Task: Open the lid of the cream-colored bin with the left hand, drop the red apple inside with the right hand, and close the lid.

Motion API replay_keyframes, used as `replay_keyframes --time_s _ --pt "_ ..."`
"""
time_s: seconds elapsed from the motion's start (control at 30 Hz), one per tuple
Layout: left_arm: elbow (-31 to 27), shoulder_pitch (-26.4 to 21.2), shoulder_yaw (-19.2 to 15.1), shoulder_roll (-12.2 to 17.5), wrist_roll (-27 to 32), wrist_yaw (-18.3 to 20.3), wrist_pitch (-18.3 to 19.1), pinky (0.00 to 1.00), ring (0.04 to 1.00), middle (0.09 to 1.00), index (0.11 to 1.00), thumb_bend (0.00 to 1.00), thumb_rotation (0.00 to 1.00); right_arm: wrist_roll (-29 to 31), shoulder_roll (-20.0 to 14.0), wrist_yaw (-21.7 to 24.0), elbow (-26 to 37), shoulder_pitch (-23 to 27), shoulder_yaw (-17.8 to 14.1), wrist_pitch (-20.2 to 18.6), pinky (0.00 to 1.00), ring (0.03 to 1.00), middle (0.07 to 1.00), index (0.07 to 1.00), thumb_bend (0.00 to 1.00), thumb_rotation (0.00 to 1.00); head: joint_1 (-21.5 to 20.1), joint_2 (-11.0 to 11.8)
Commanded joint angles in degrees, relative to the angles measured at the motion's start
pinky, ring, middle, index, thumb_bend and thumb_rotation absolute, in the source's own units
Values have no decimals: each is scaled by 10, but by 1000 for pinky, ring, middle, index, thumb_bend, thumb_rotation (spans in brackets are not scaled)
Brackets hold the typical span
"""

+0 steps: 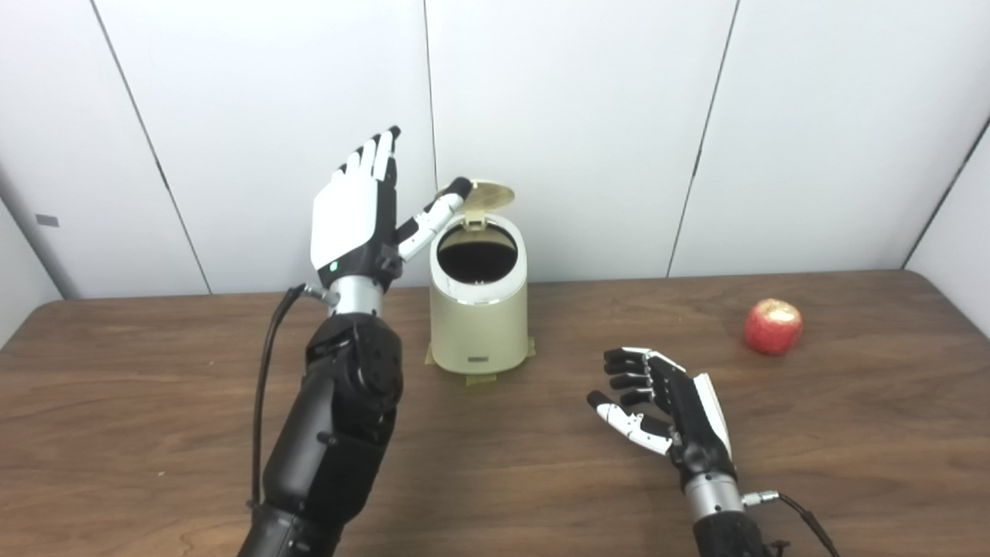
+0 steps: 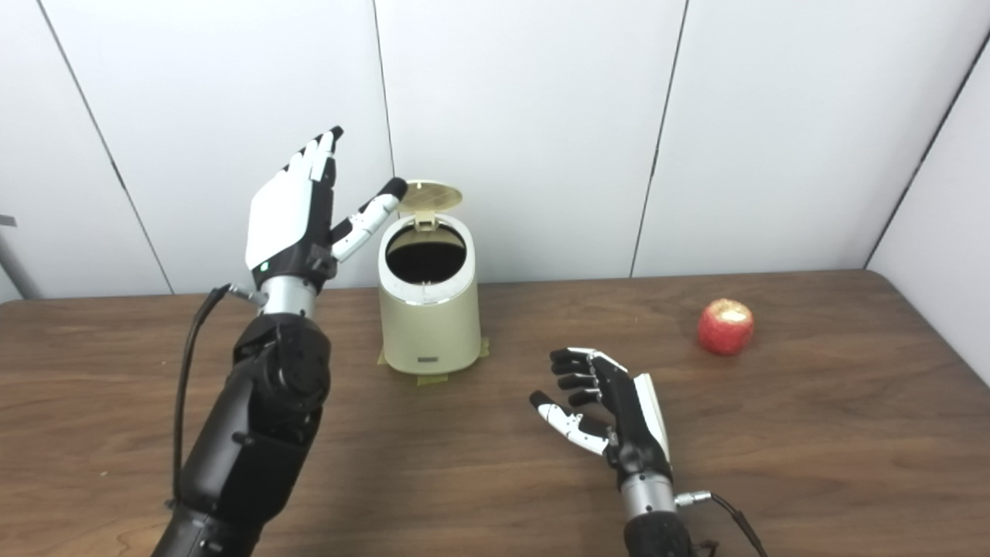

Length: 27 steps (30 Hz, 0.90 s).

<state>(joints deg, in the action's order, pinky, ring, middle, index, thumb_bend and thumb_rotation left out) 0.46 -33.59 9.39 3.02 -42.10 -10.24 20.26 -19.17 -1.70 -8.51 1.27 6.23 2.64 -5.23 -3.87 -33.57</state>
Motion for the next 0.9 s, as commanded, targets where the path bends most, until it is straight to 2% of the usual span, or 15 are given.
replay_keyframes --time_s 0.0,0.1,0.17,0.27,0.37,0.47,0.5,0.53,0.57,0.67,0.73,0.87 --pt "-43 4 -22 -1 36 -14 -32 1000 1000 977 960 546 1000 -9 -5 -9 18 15 0 17 555 642 666 654 282 208 0 0" --pt "-87 47 -47 0 80 -15 -59 931 956 940 917 467 1000 -6 -8 -9 21 16 -2 26 531 628 659 651 269 175 2 1" --pt "-100 70 -64 -1 112 -17 -81 888 931 923 901 448 1000 -5 -10 -9 31 17 -4 22 514 622 654 659 267 201 4 0" --pt "-112 113 -96 -2 190 -15 -135 825 882 885 875 437 1000 -40 -17 -26 57 23 -7 15 446 574 630 656 296 255 4 1" --pt "-110 154 -113 15 262 11 -197 800 854 861 851 383 1000 -66 -43 -46 62 32 -15 58 488 603 645 657 291 312 5 1" --pt "-101 189 -130 24 322 29 -232 755 801 803 790 316 1000 -104 -72 -57 69 39 -20 71 445 579 644 665 340 458 5 2" --pt "-96 199 -135 26 343 36 -242 756 796 796 782 310 1000 -106 -84 -54 70 42 -23 76 428 570 641 669 352 474 5 2" --pt "-90 208 -139 29 372 50 -253 751 791 792 779 329 1000 -108 -99 -50 69 46 -25 82 386 527 643 685 389 432 4 3" --pt "-82 218 -143 36 408 71 -264 755 792 792 778 364 994 -122 -121 -35 74 51 -22 76 372 507 655 701 439 407 4 4" --pt "-66 248 -145 58 473 123 -281 761 812 813 799 542 973 -166 -191 34 110 69 -10 48 598 720 783 771 632 474 4 5" --pt "-67 266 -146 64 488 136 -283 791 833 832 822 636 995 -175 -226 88 136 89 -7 22 666 793 831 805 760 490 4 4" --pt "-65 291 -151 66 506 149 -298 784 834 837 835 655 1000 -214 -288 228 194 157 4 -76 651 824 886 862 913 458 6 4"
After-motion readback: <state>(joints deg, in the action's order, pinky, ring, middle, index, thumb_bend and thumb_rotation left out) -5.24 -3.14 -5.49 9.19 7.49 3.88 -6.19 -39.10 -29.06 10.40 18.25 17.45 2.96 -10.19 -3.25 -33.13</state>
